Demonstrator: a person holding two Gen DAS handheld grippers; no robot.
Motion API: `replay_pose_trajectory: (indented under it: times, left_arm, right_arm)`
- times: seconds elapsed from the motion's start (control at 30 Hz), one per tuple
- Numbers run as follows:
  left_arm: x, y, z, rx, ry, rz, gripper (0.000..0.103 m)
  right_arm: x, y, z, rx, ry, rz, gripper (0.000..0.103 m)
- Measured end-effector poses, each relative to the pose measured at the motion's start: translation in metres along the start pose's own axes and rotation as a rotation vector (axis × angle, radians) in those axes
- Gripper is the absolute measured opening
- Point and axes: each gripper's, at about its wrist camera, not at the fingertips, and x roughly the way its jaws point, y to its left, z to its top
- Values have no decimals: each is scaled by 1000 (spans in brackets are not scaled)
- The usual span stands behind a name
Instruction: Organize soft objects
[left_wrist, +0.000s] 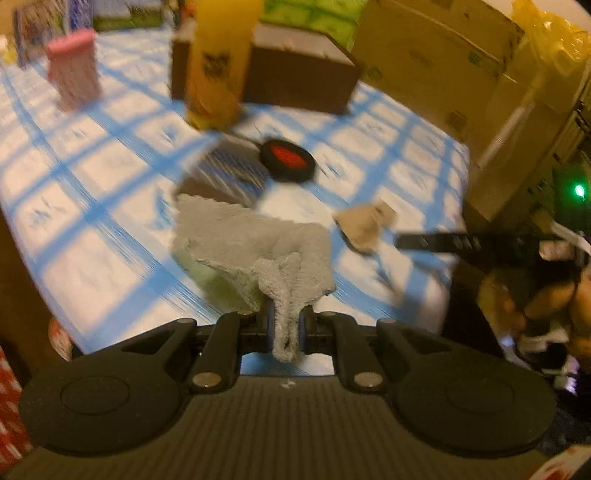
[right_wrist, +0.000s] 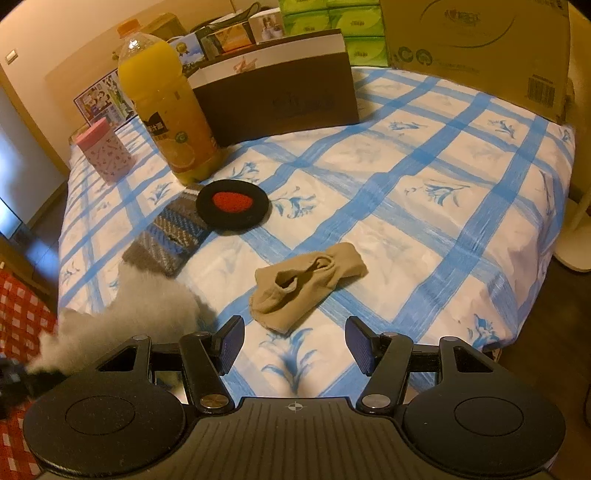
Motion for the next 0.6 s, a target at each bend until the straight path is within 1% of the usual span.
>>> replay_pose_trajectory:
  times: [0.07, 0.17, 0.23, 0.3, 0.33, 0.4, 0.47, 0.5, 0.57, 0.6]
  left_arm:
    - [8, -5, -2, 0, 28, -31, 11]
    - [24, -4, 3, 6, 32, -24, 14]
    - [36, 2, 10, -6, 29, 0, 17]
    - [47, 8, 16, 6, 23, 37, 20]
    - [55, 12, 19, 11, 19, 63, 25]
    - [67, 19, 23, 19, 21, 86, 35]
    - [78, 25, 24, 9, 38, 122, 51]
    - [82, 28, 24, 6, 40, 141, 54]
    - [86, 33, 21, -8, 35, 166, 65]
    - [86, 35, 20, -19, 30, 171, 66]
  right_arm:
    - [1, -2, 0, 7, 0, -3, 61]
    - [1, -3, 0, 9, 3, -4, 61]
    - [3, -4, 0, 10, 8, -4, 61]
    - [5, -4, -1, 12, 16, -5, 61]
    - [6, -4, -1, 12, 19, -5, 61]
    - [8, -5, -2, 13, 25, -5, 61]
    - [10, -5, -2, 14, 29, -5, 61]
    - [11, -5, -2, 14, 31, -5, 61]
    - [13, -7, -2, 17, 34, -7, 61]
    - [14, -7, -2, 19, 37, -8, 61]
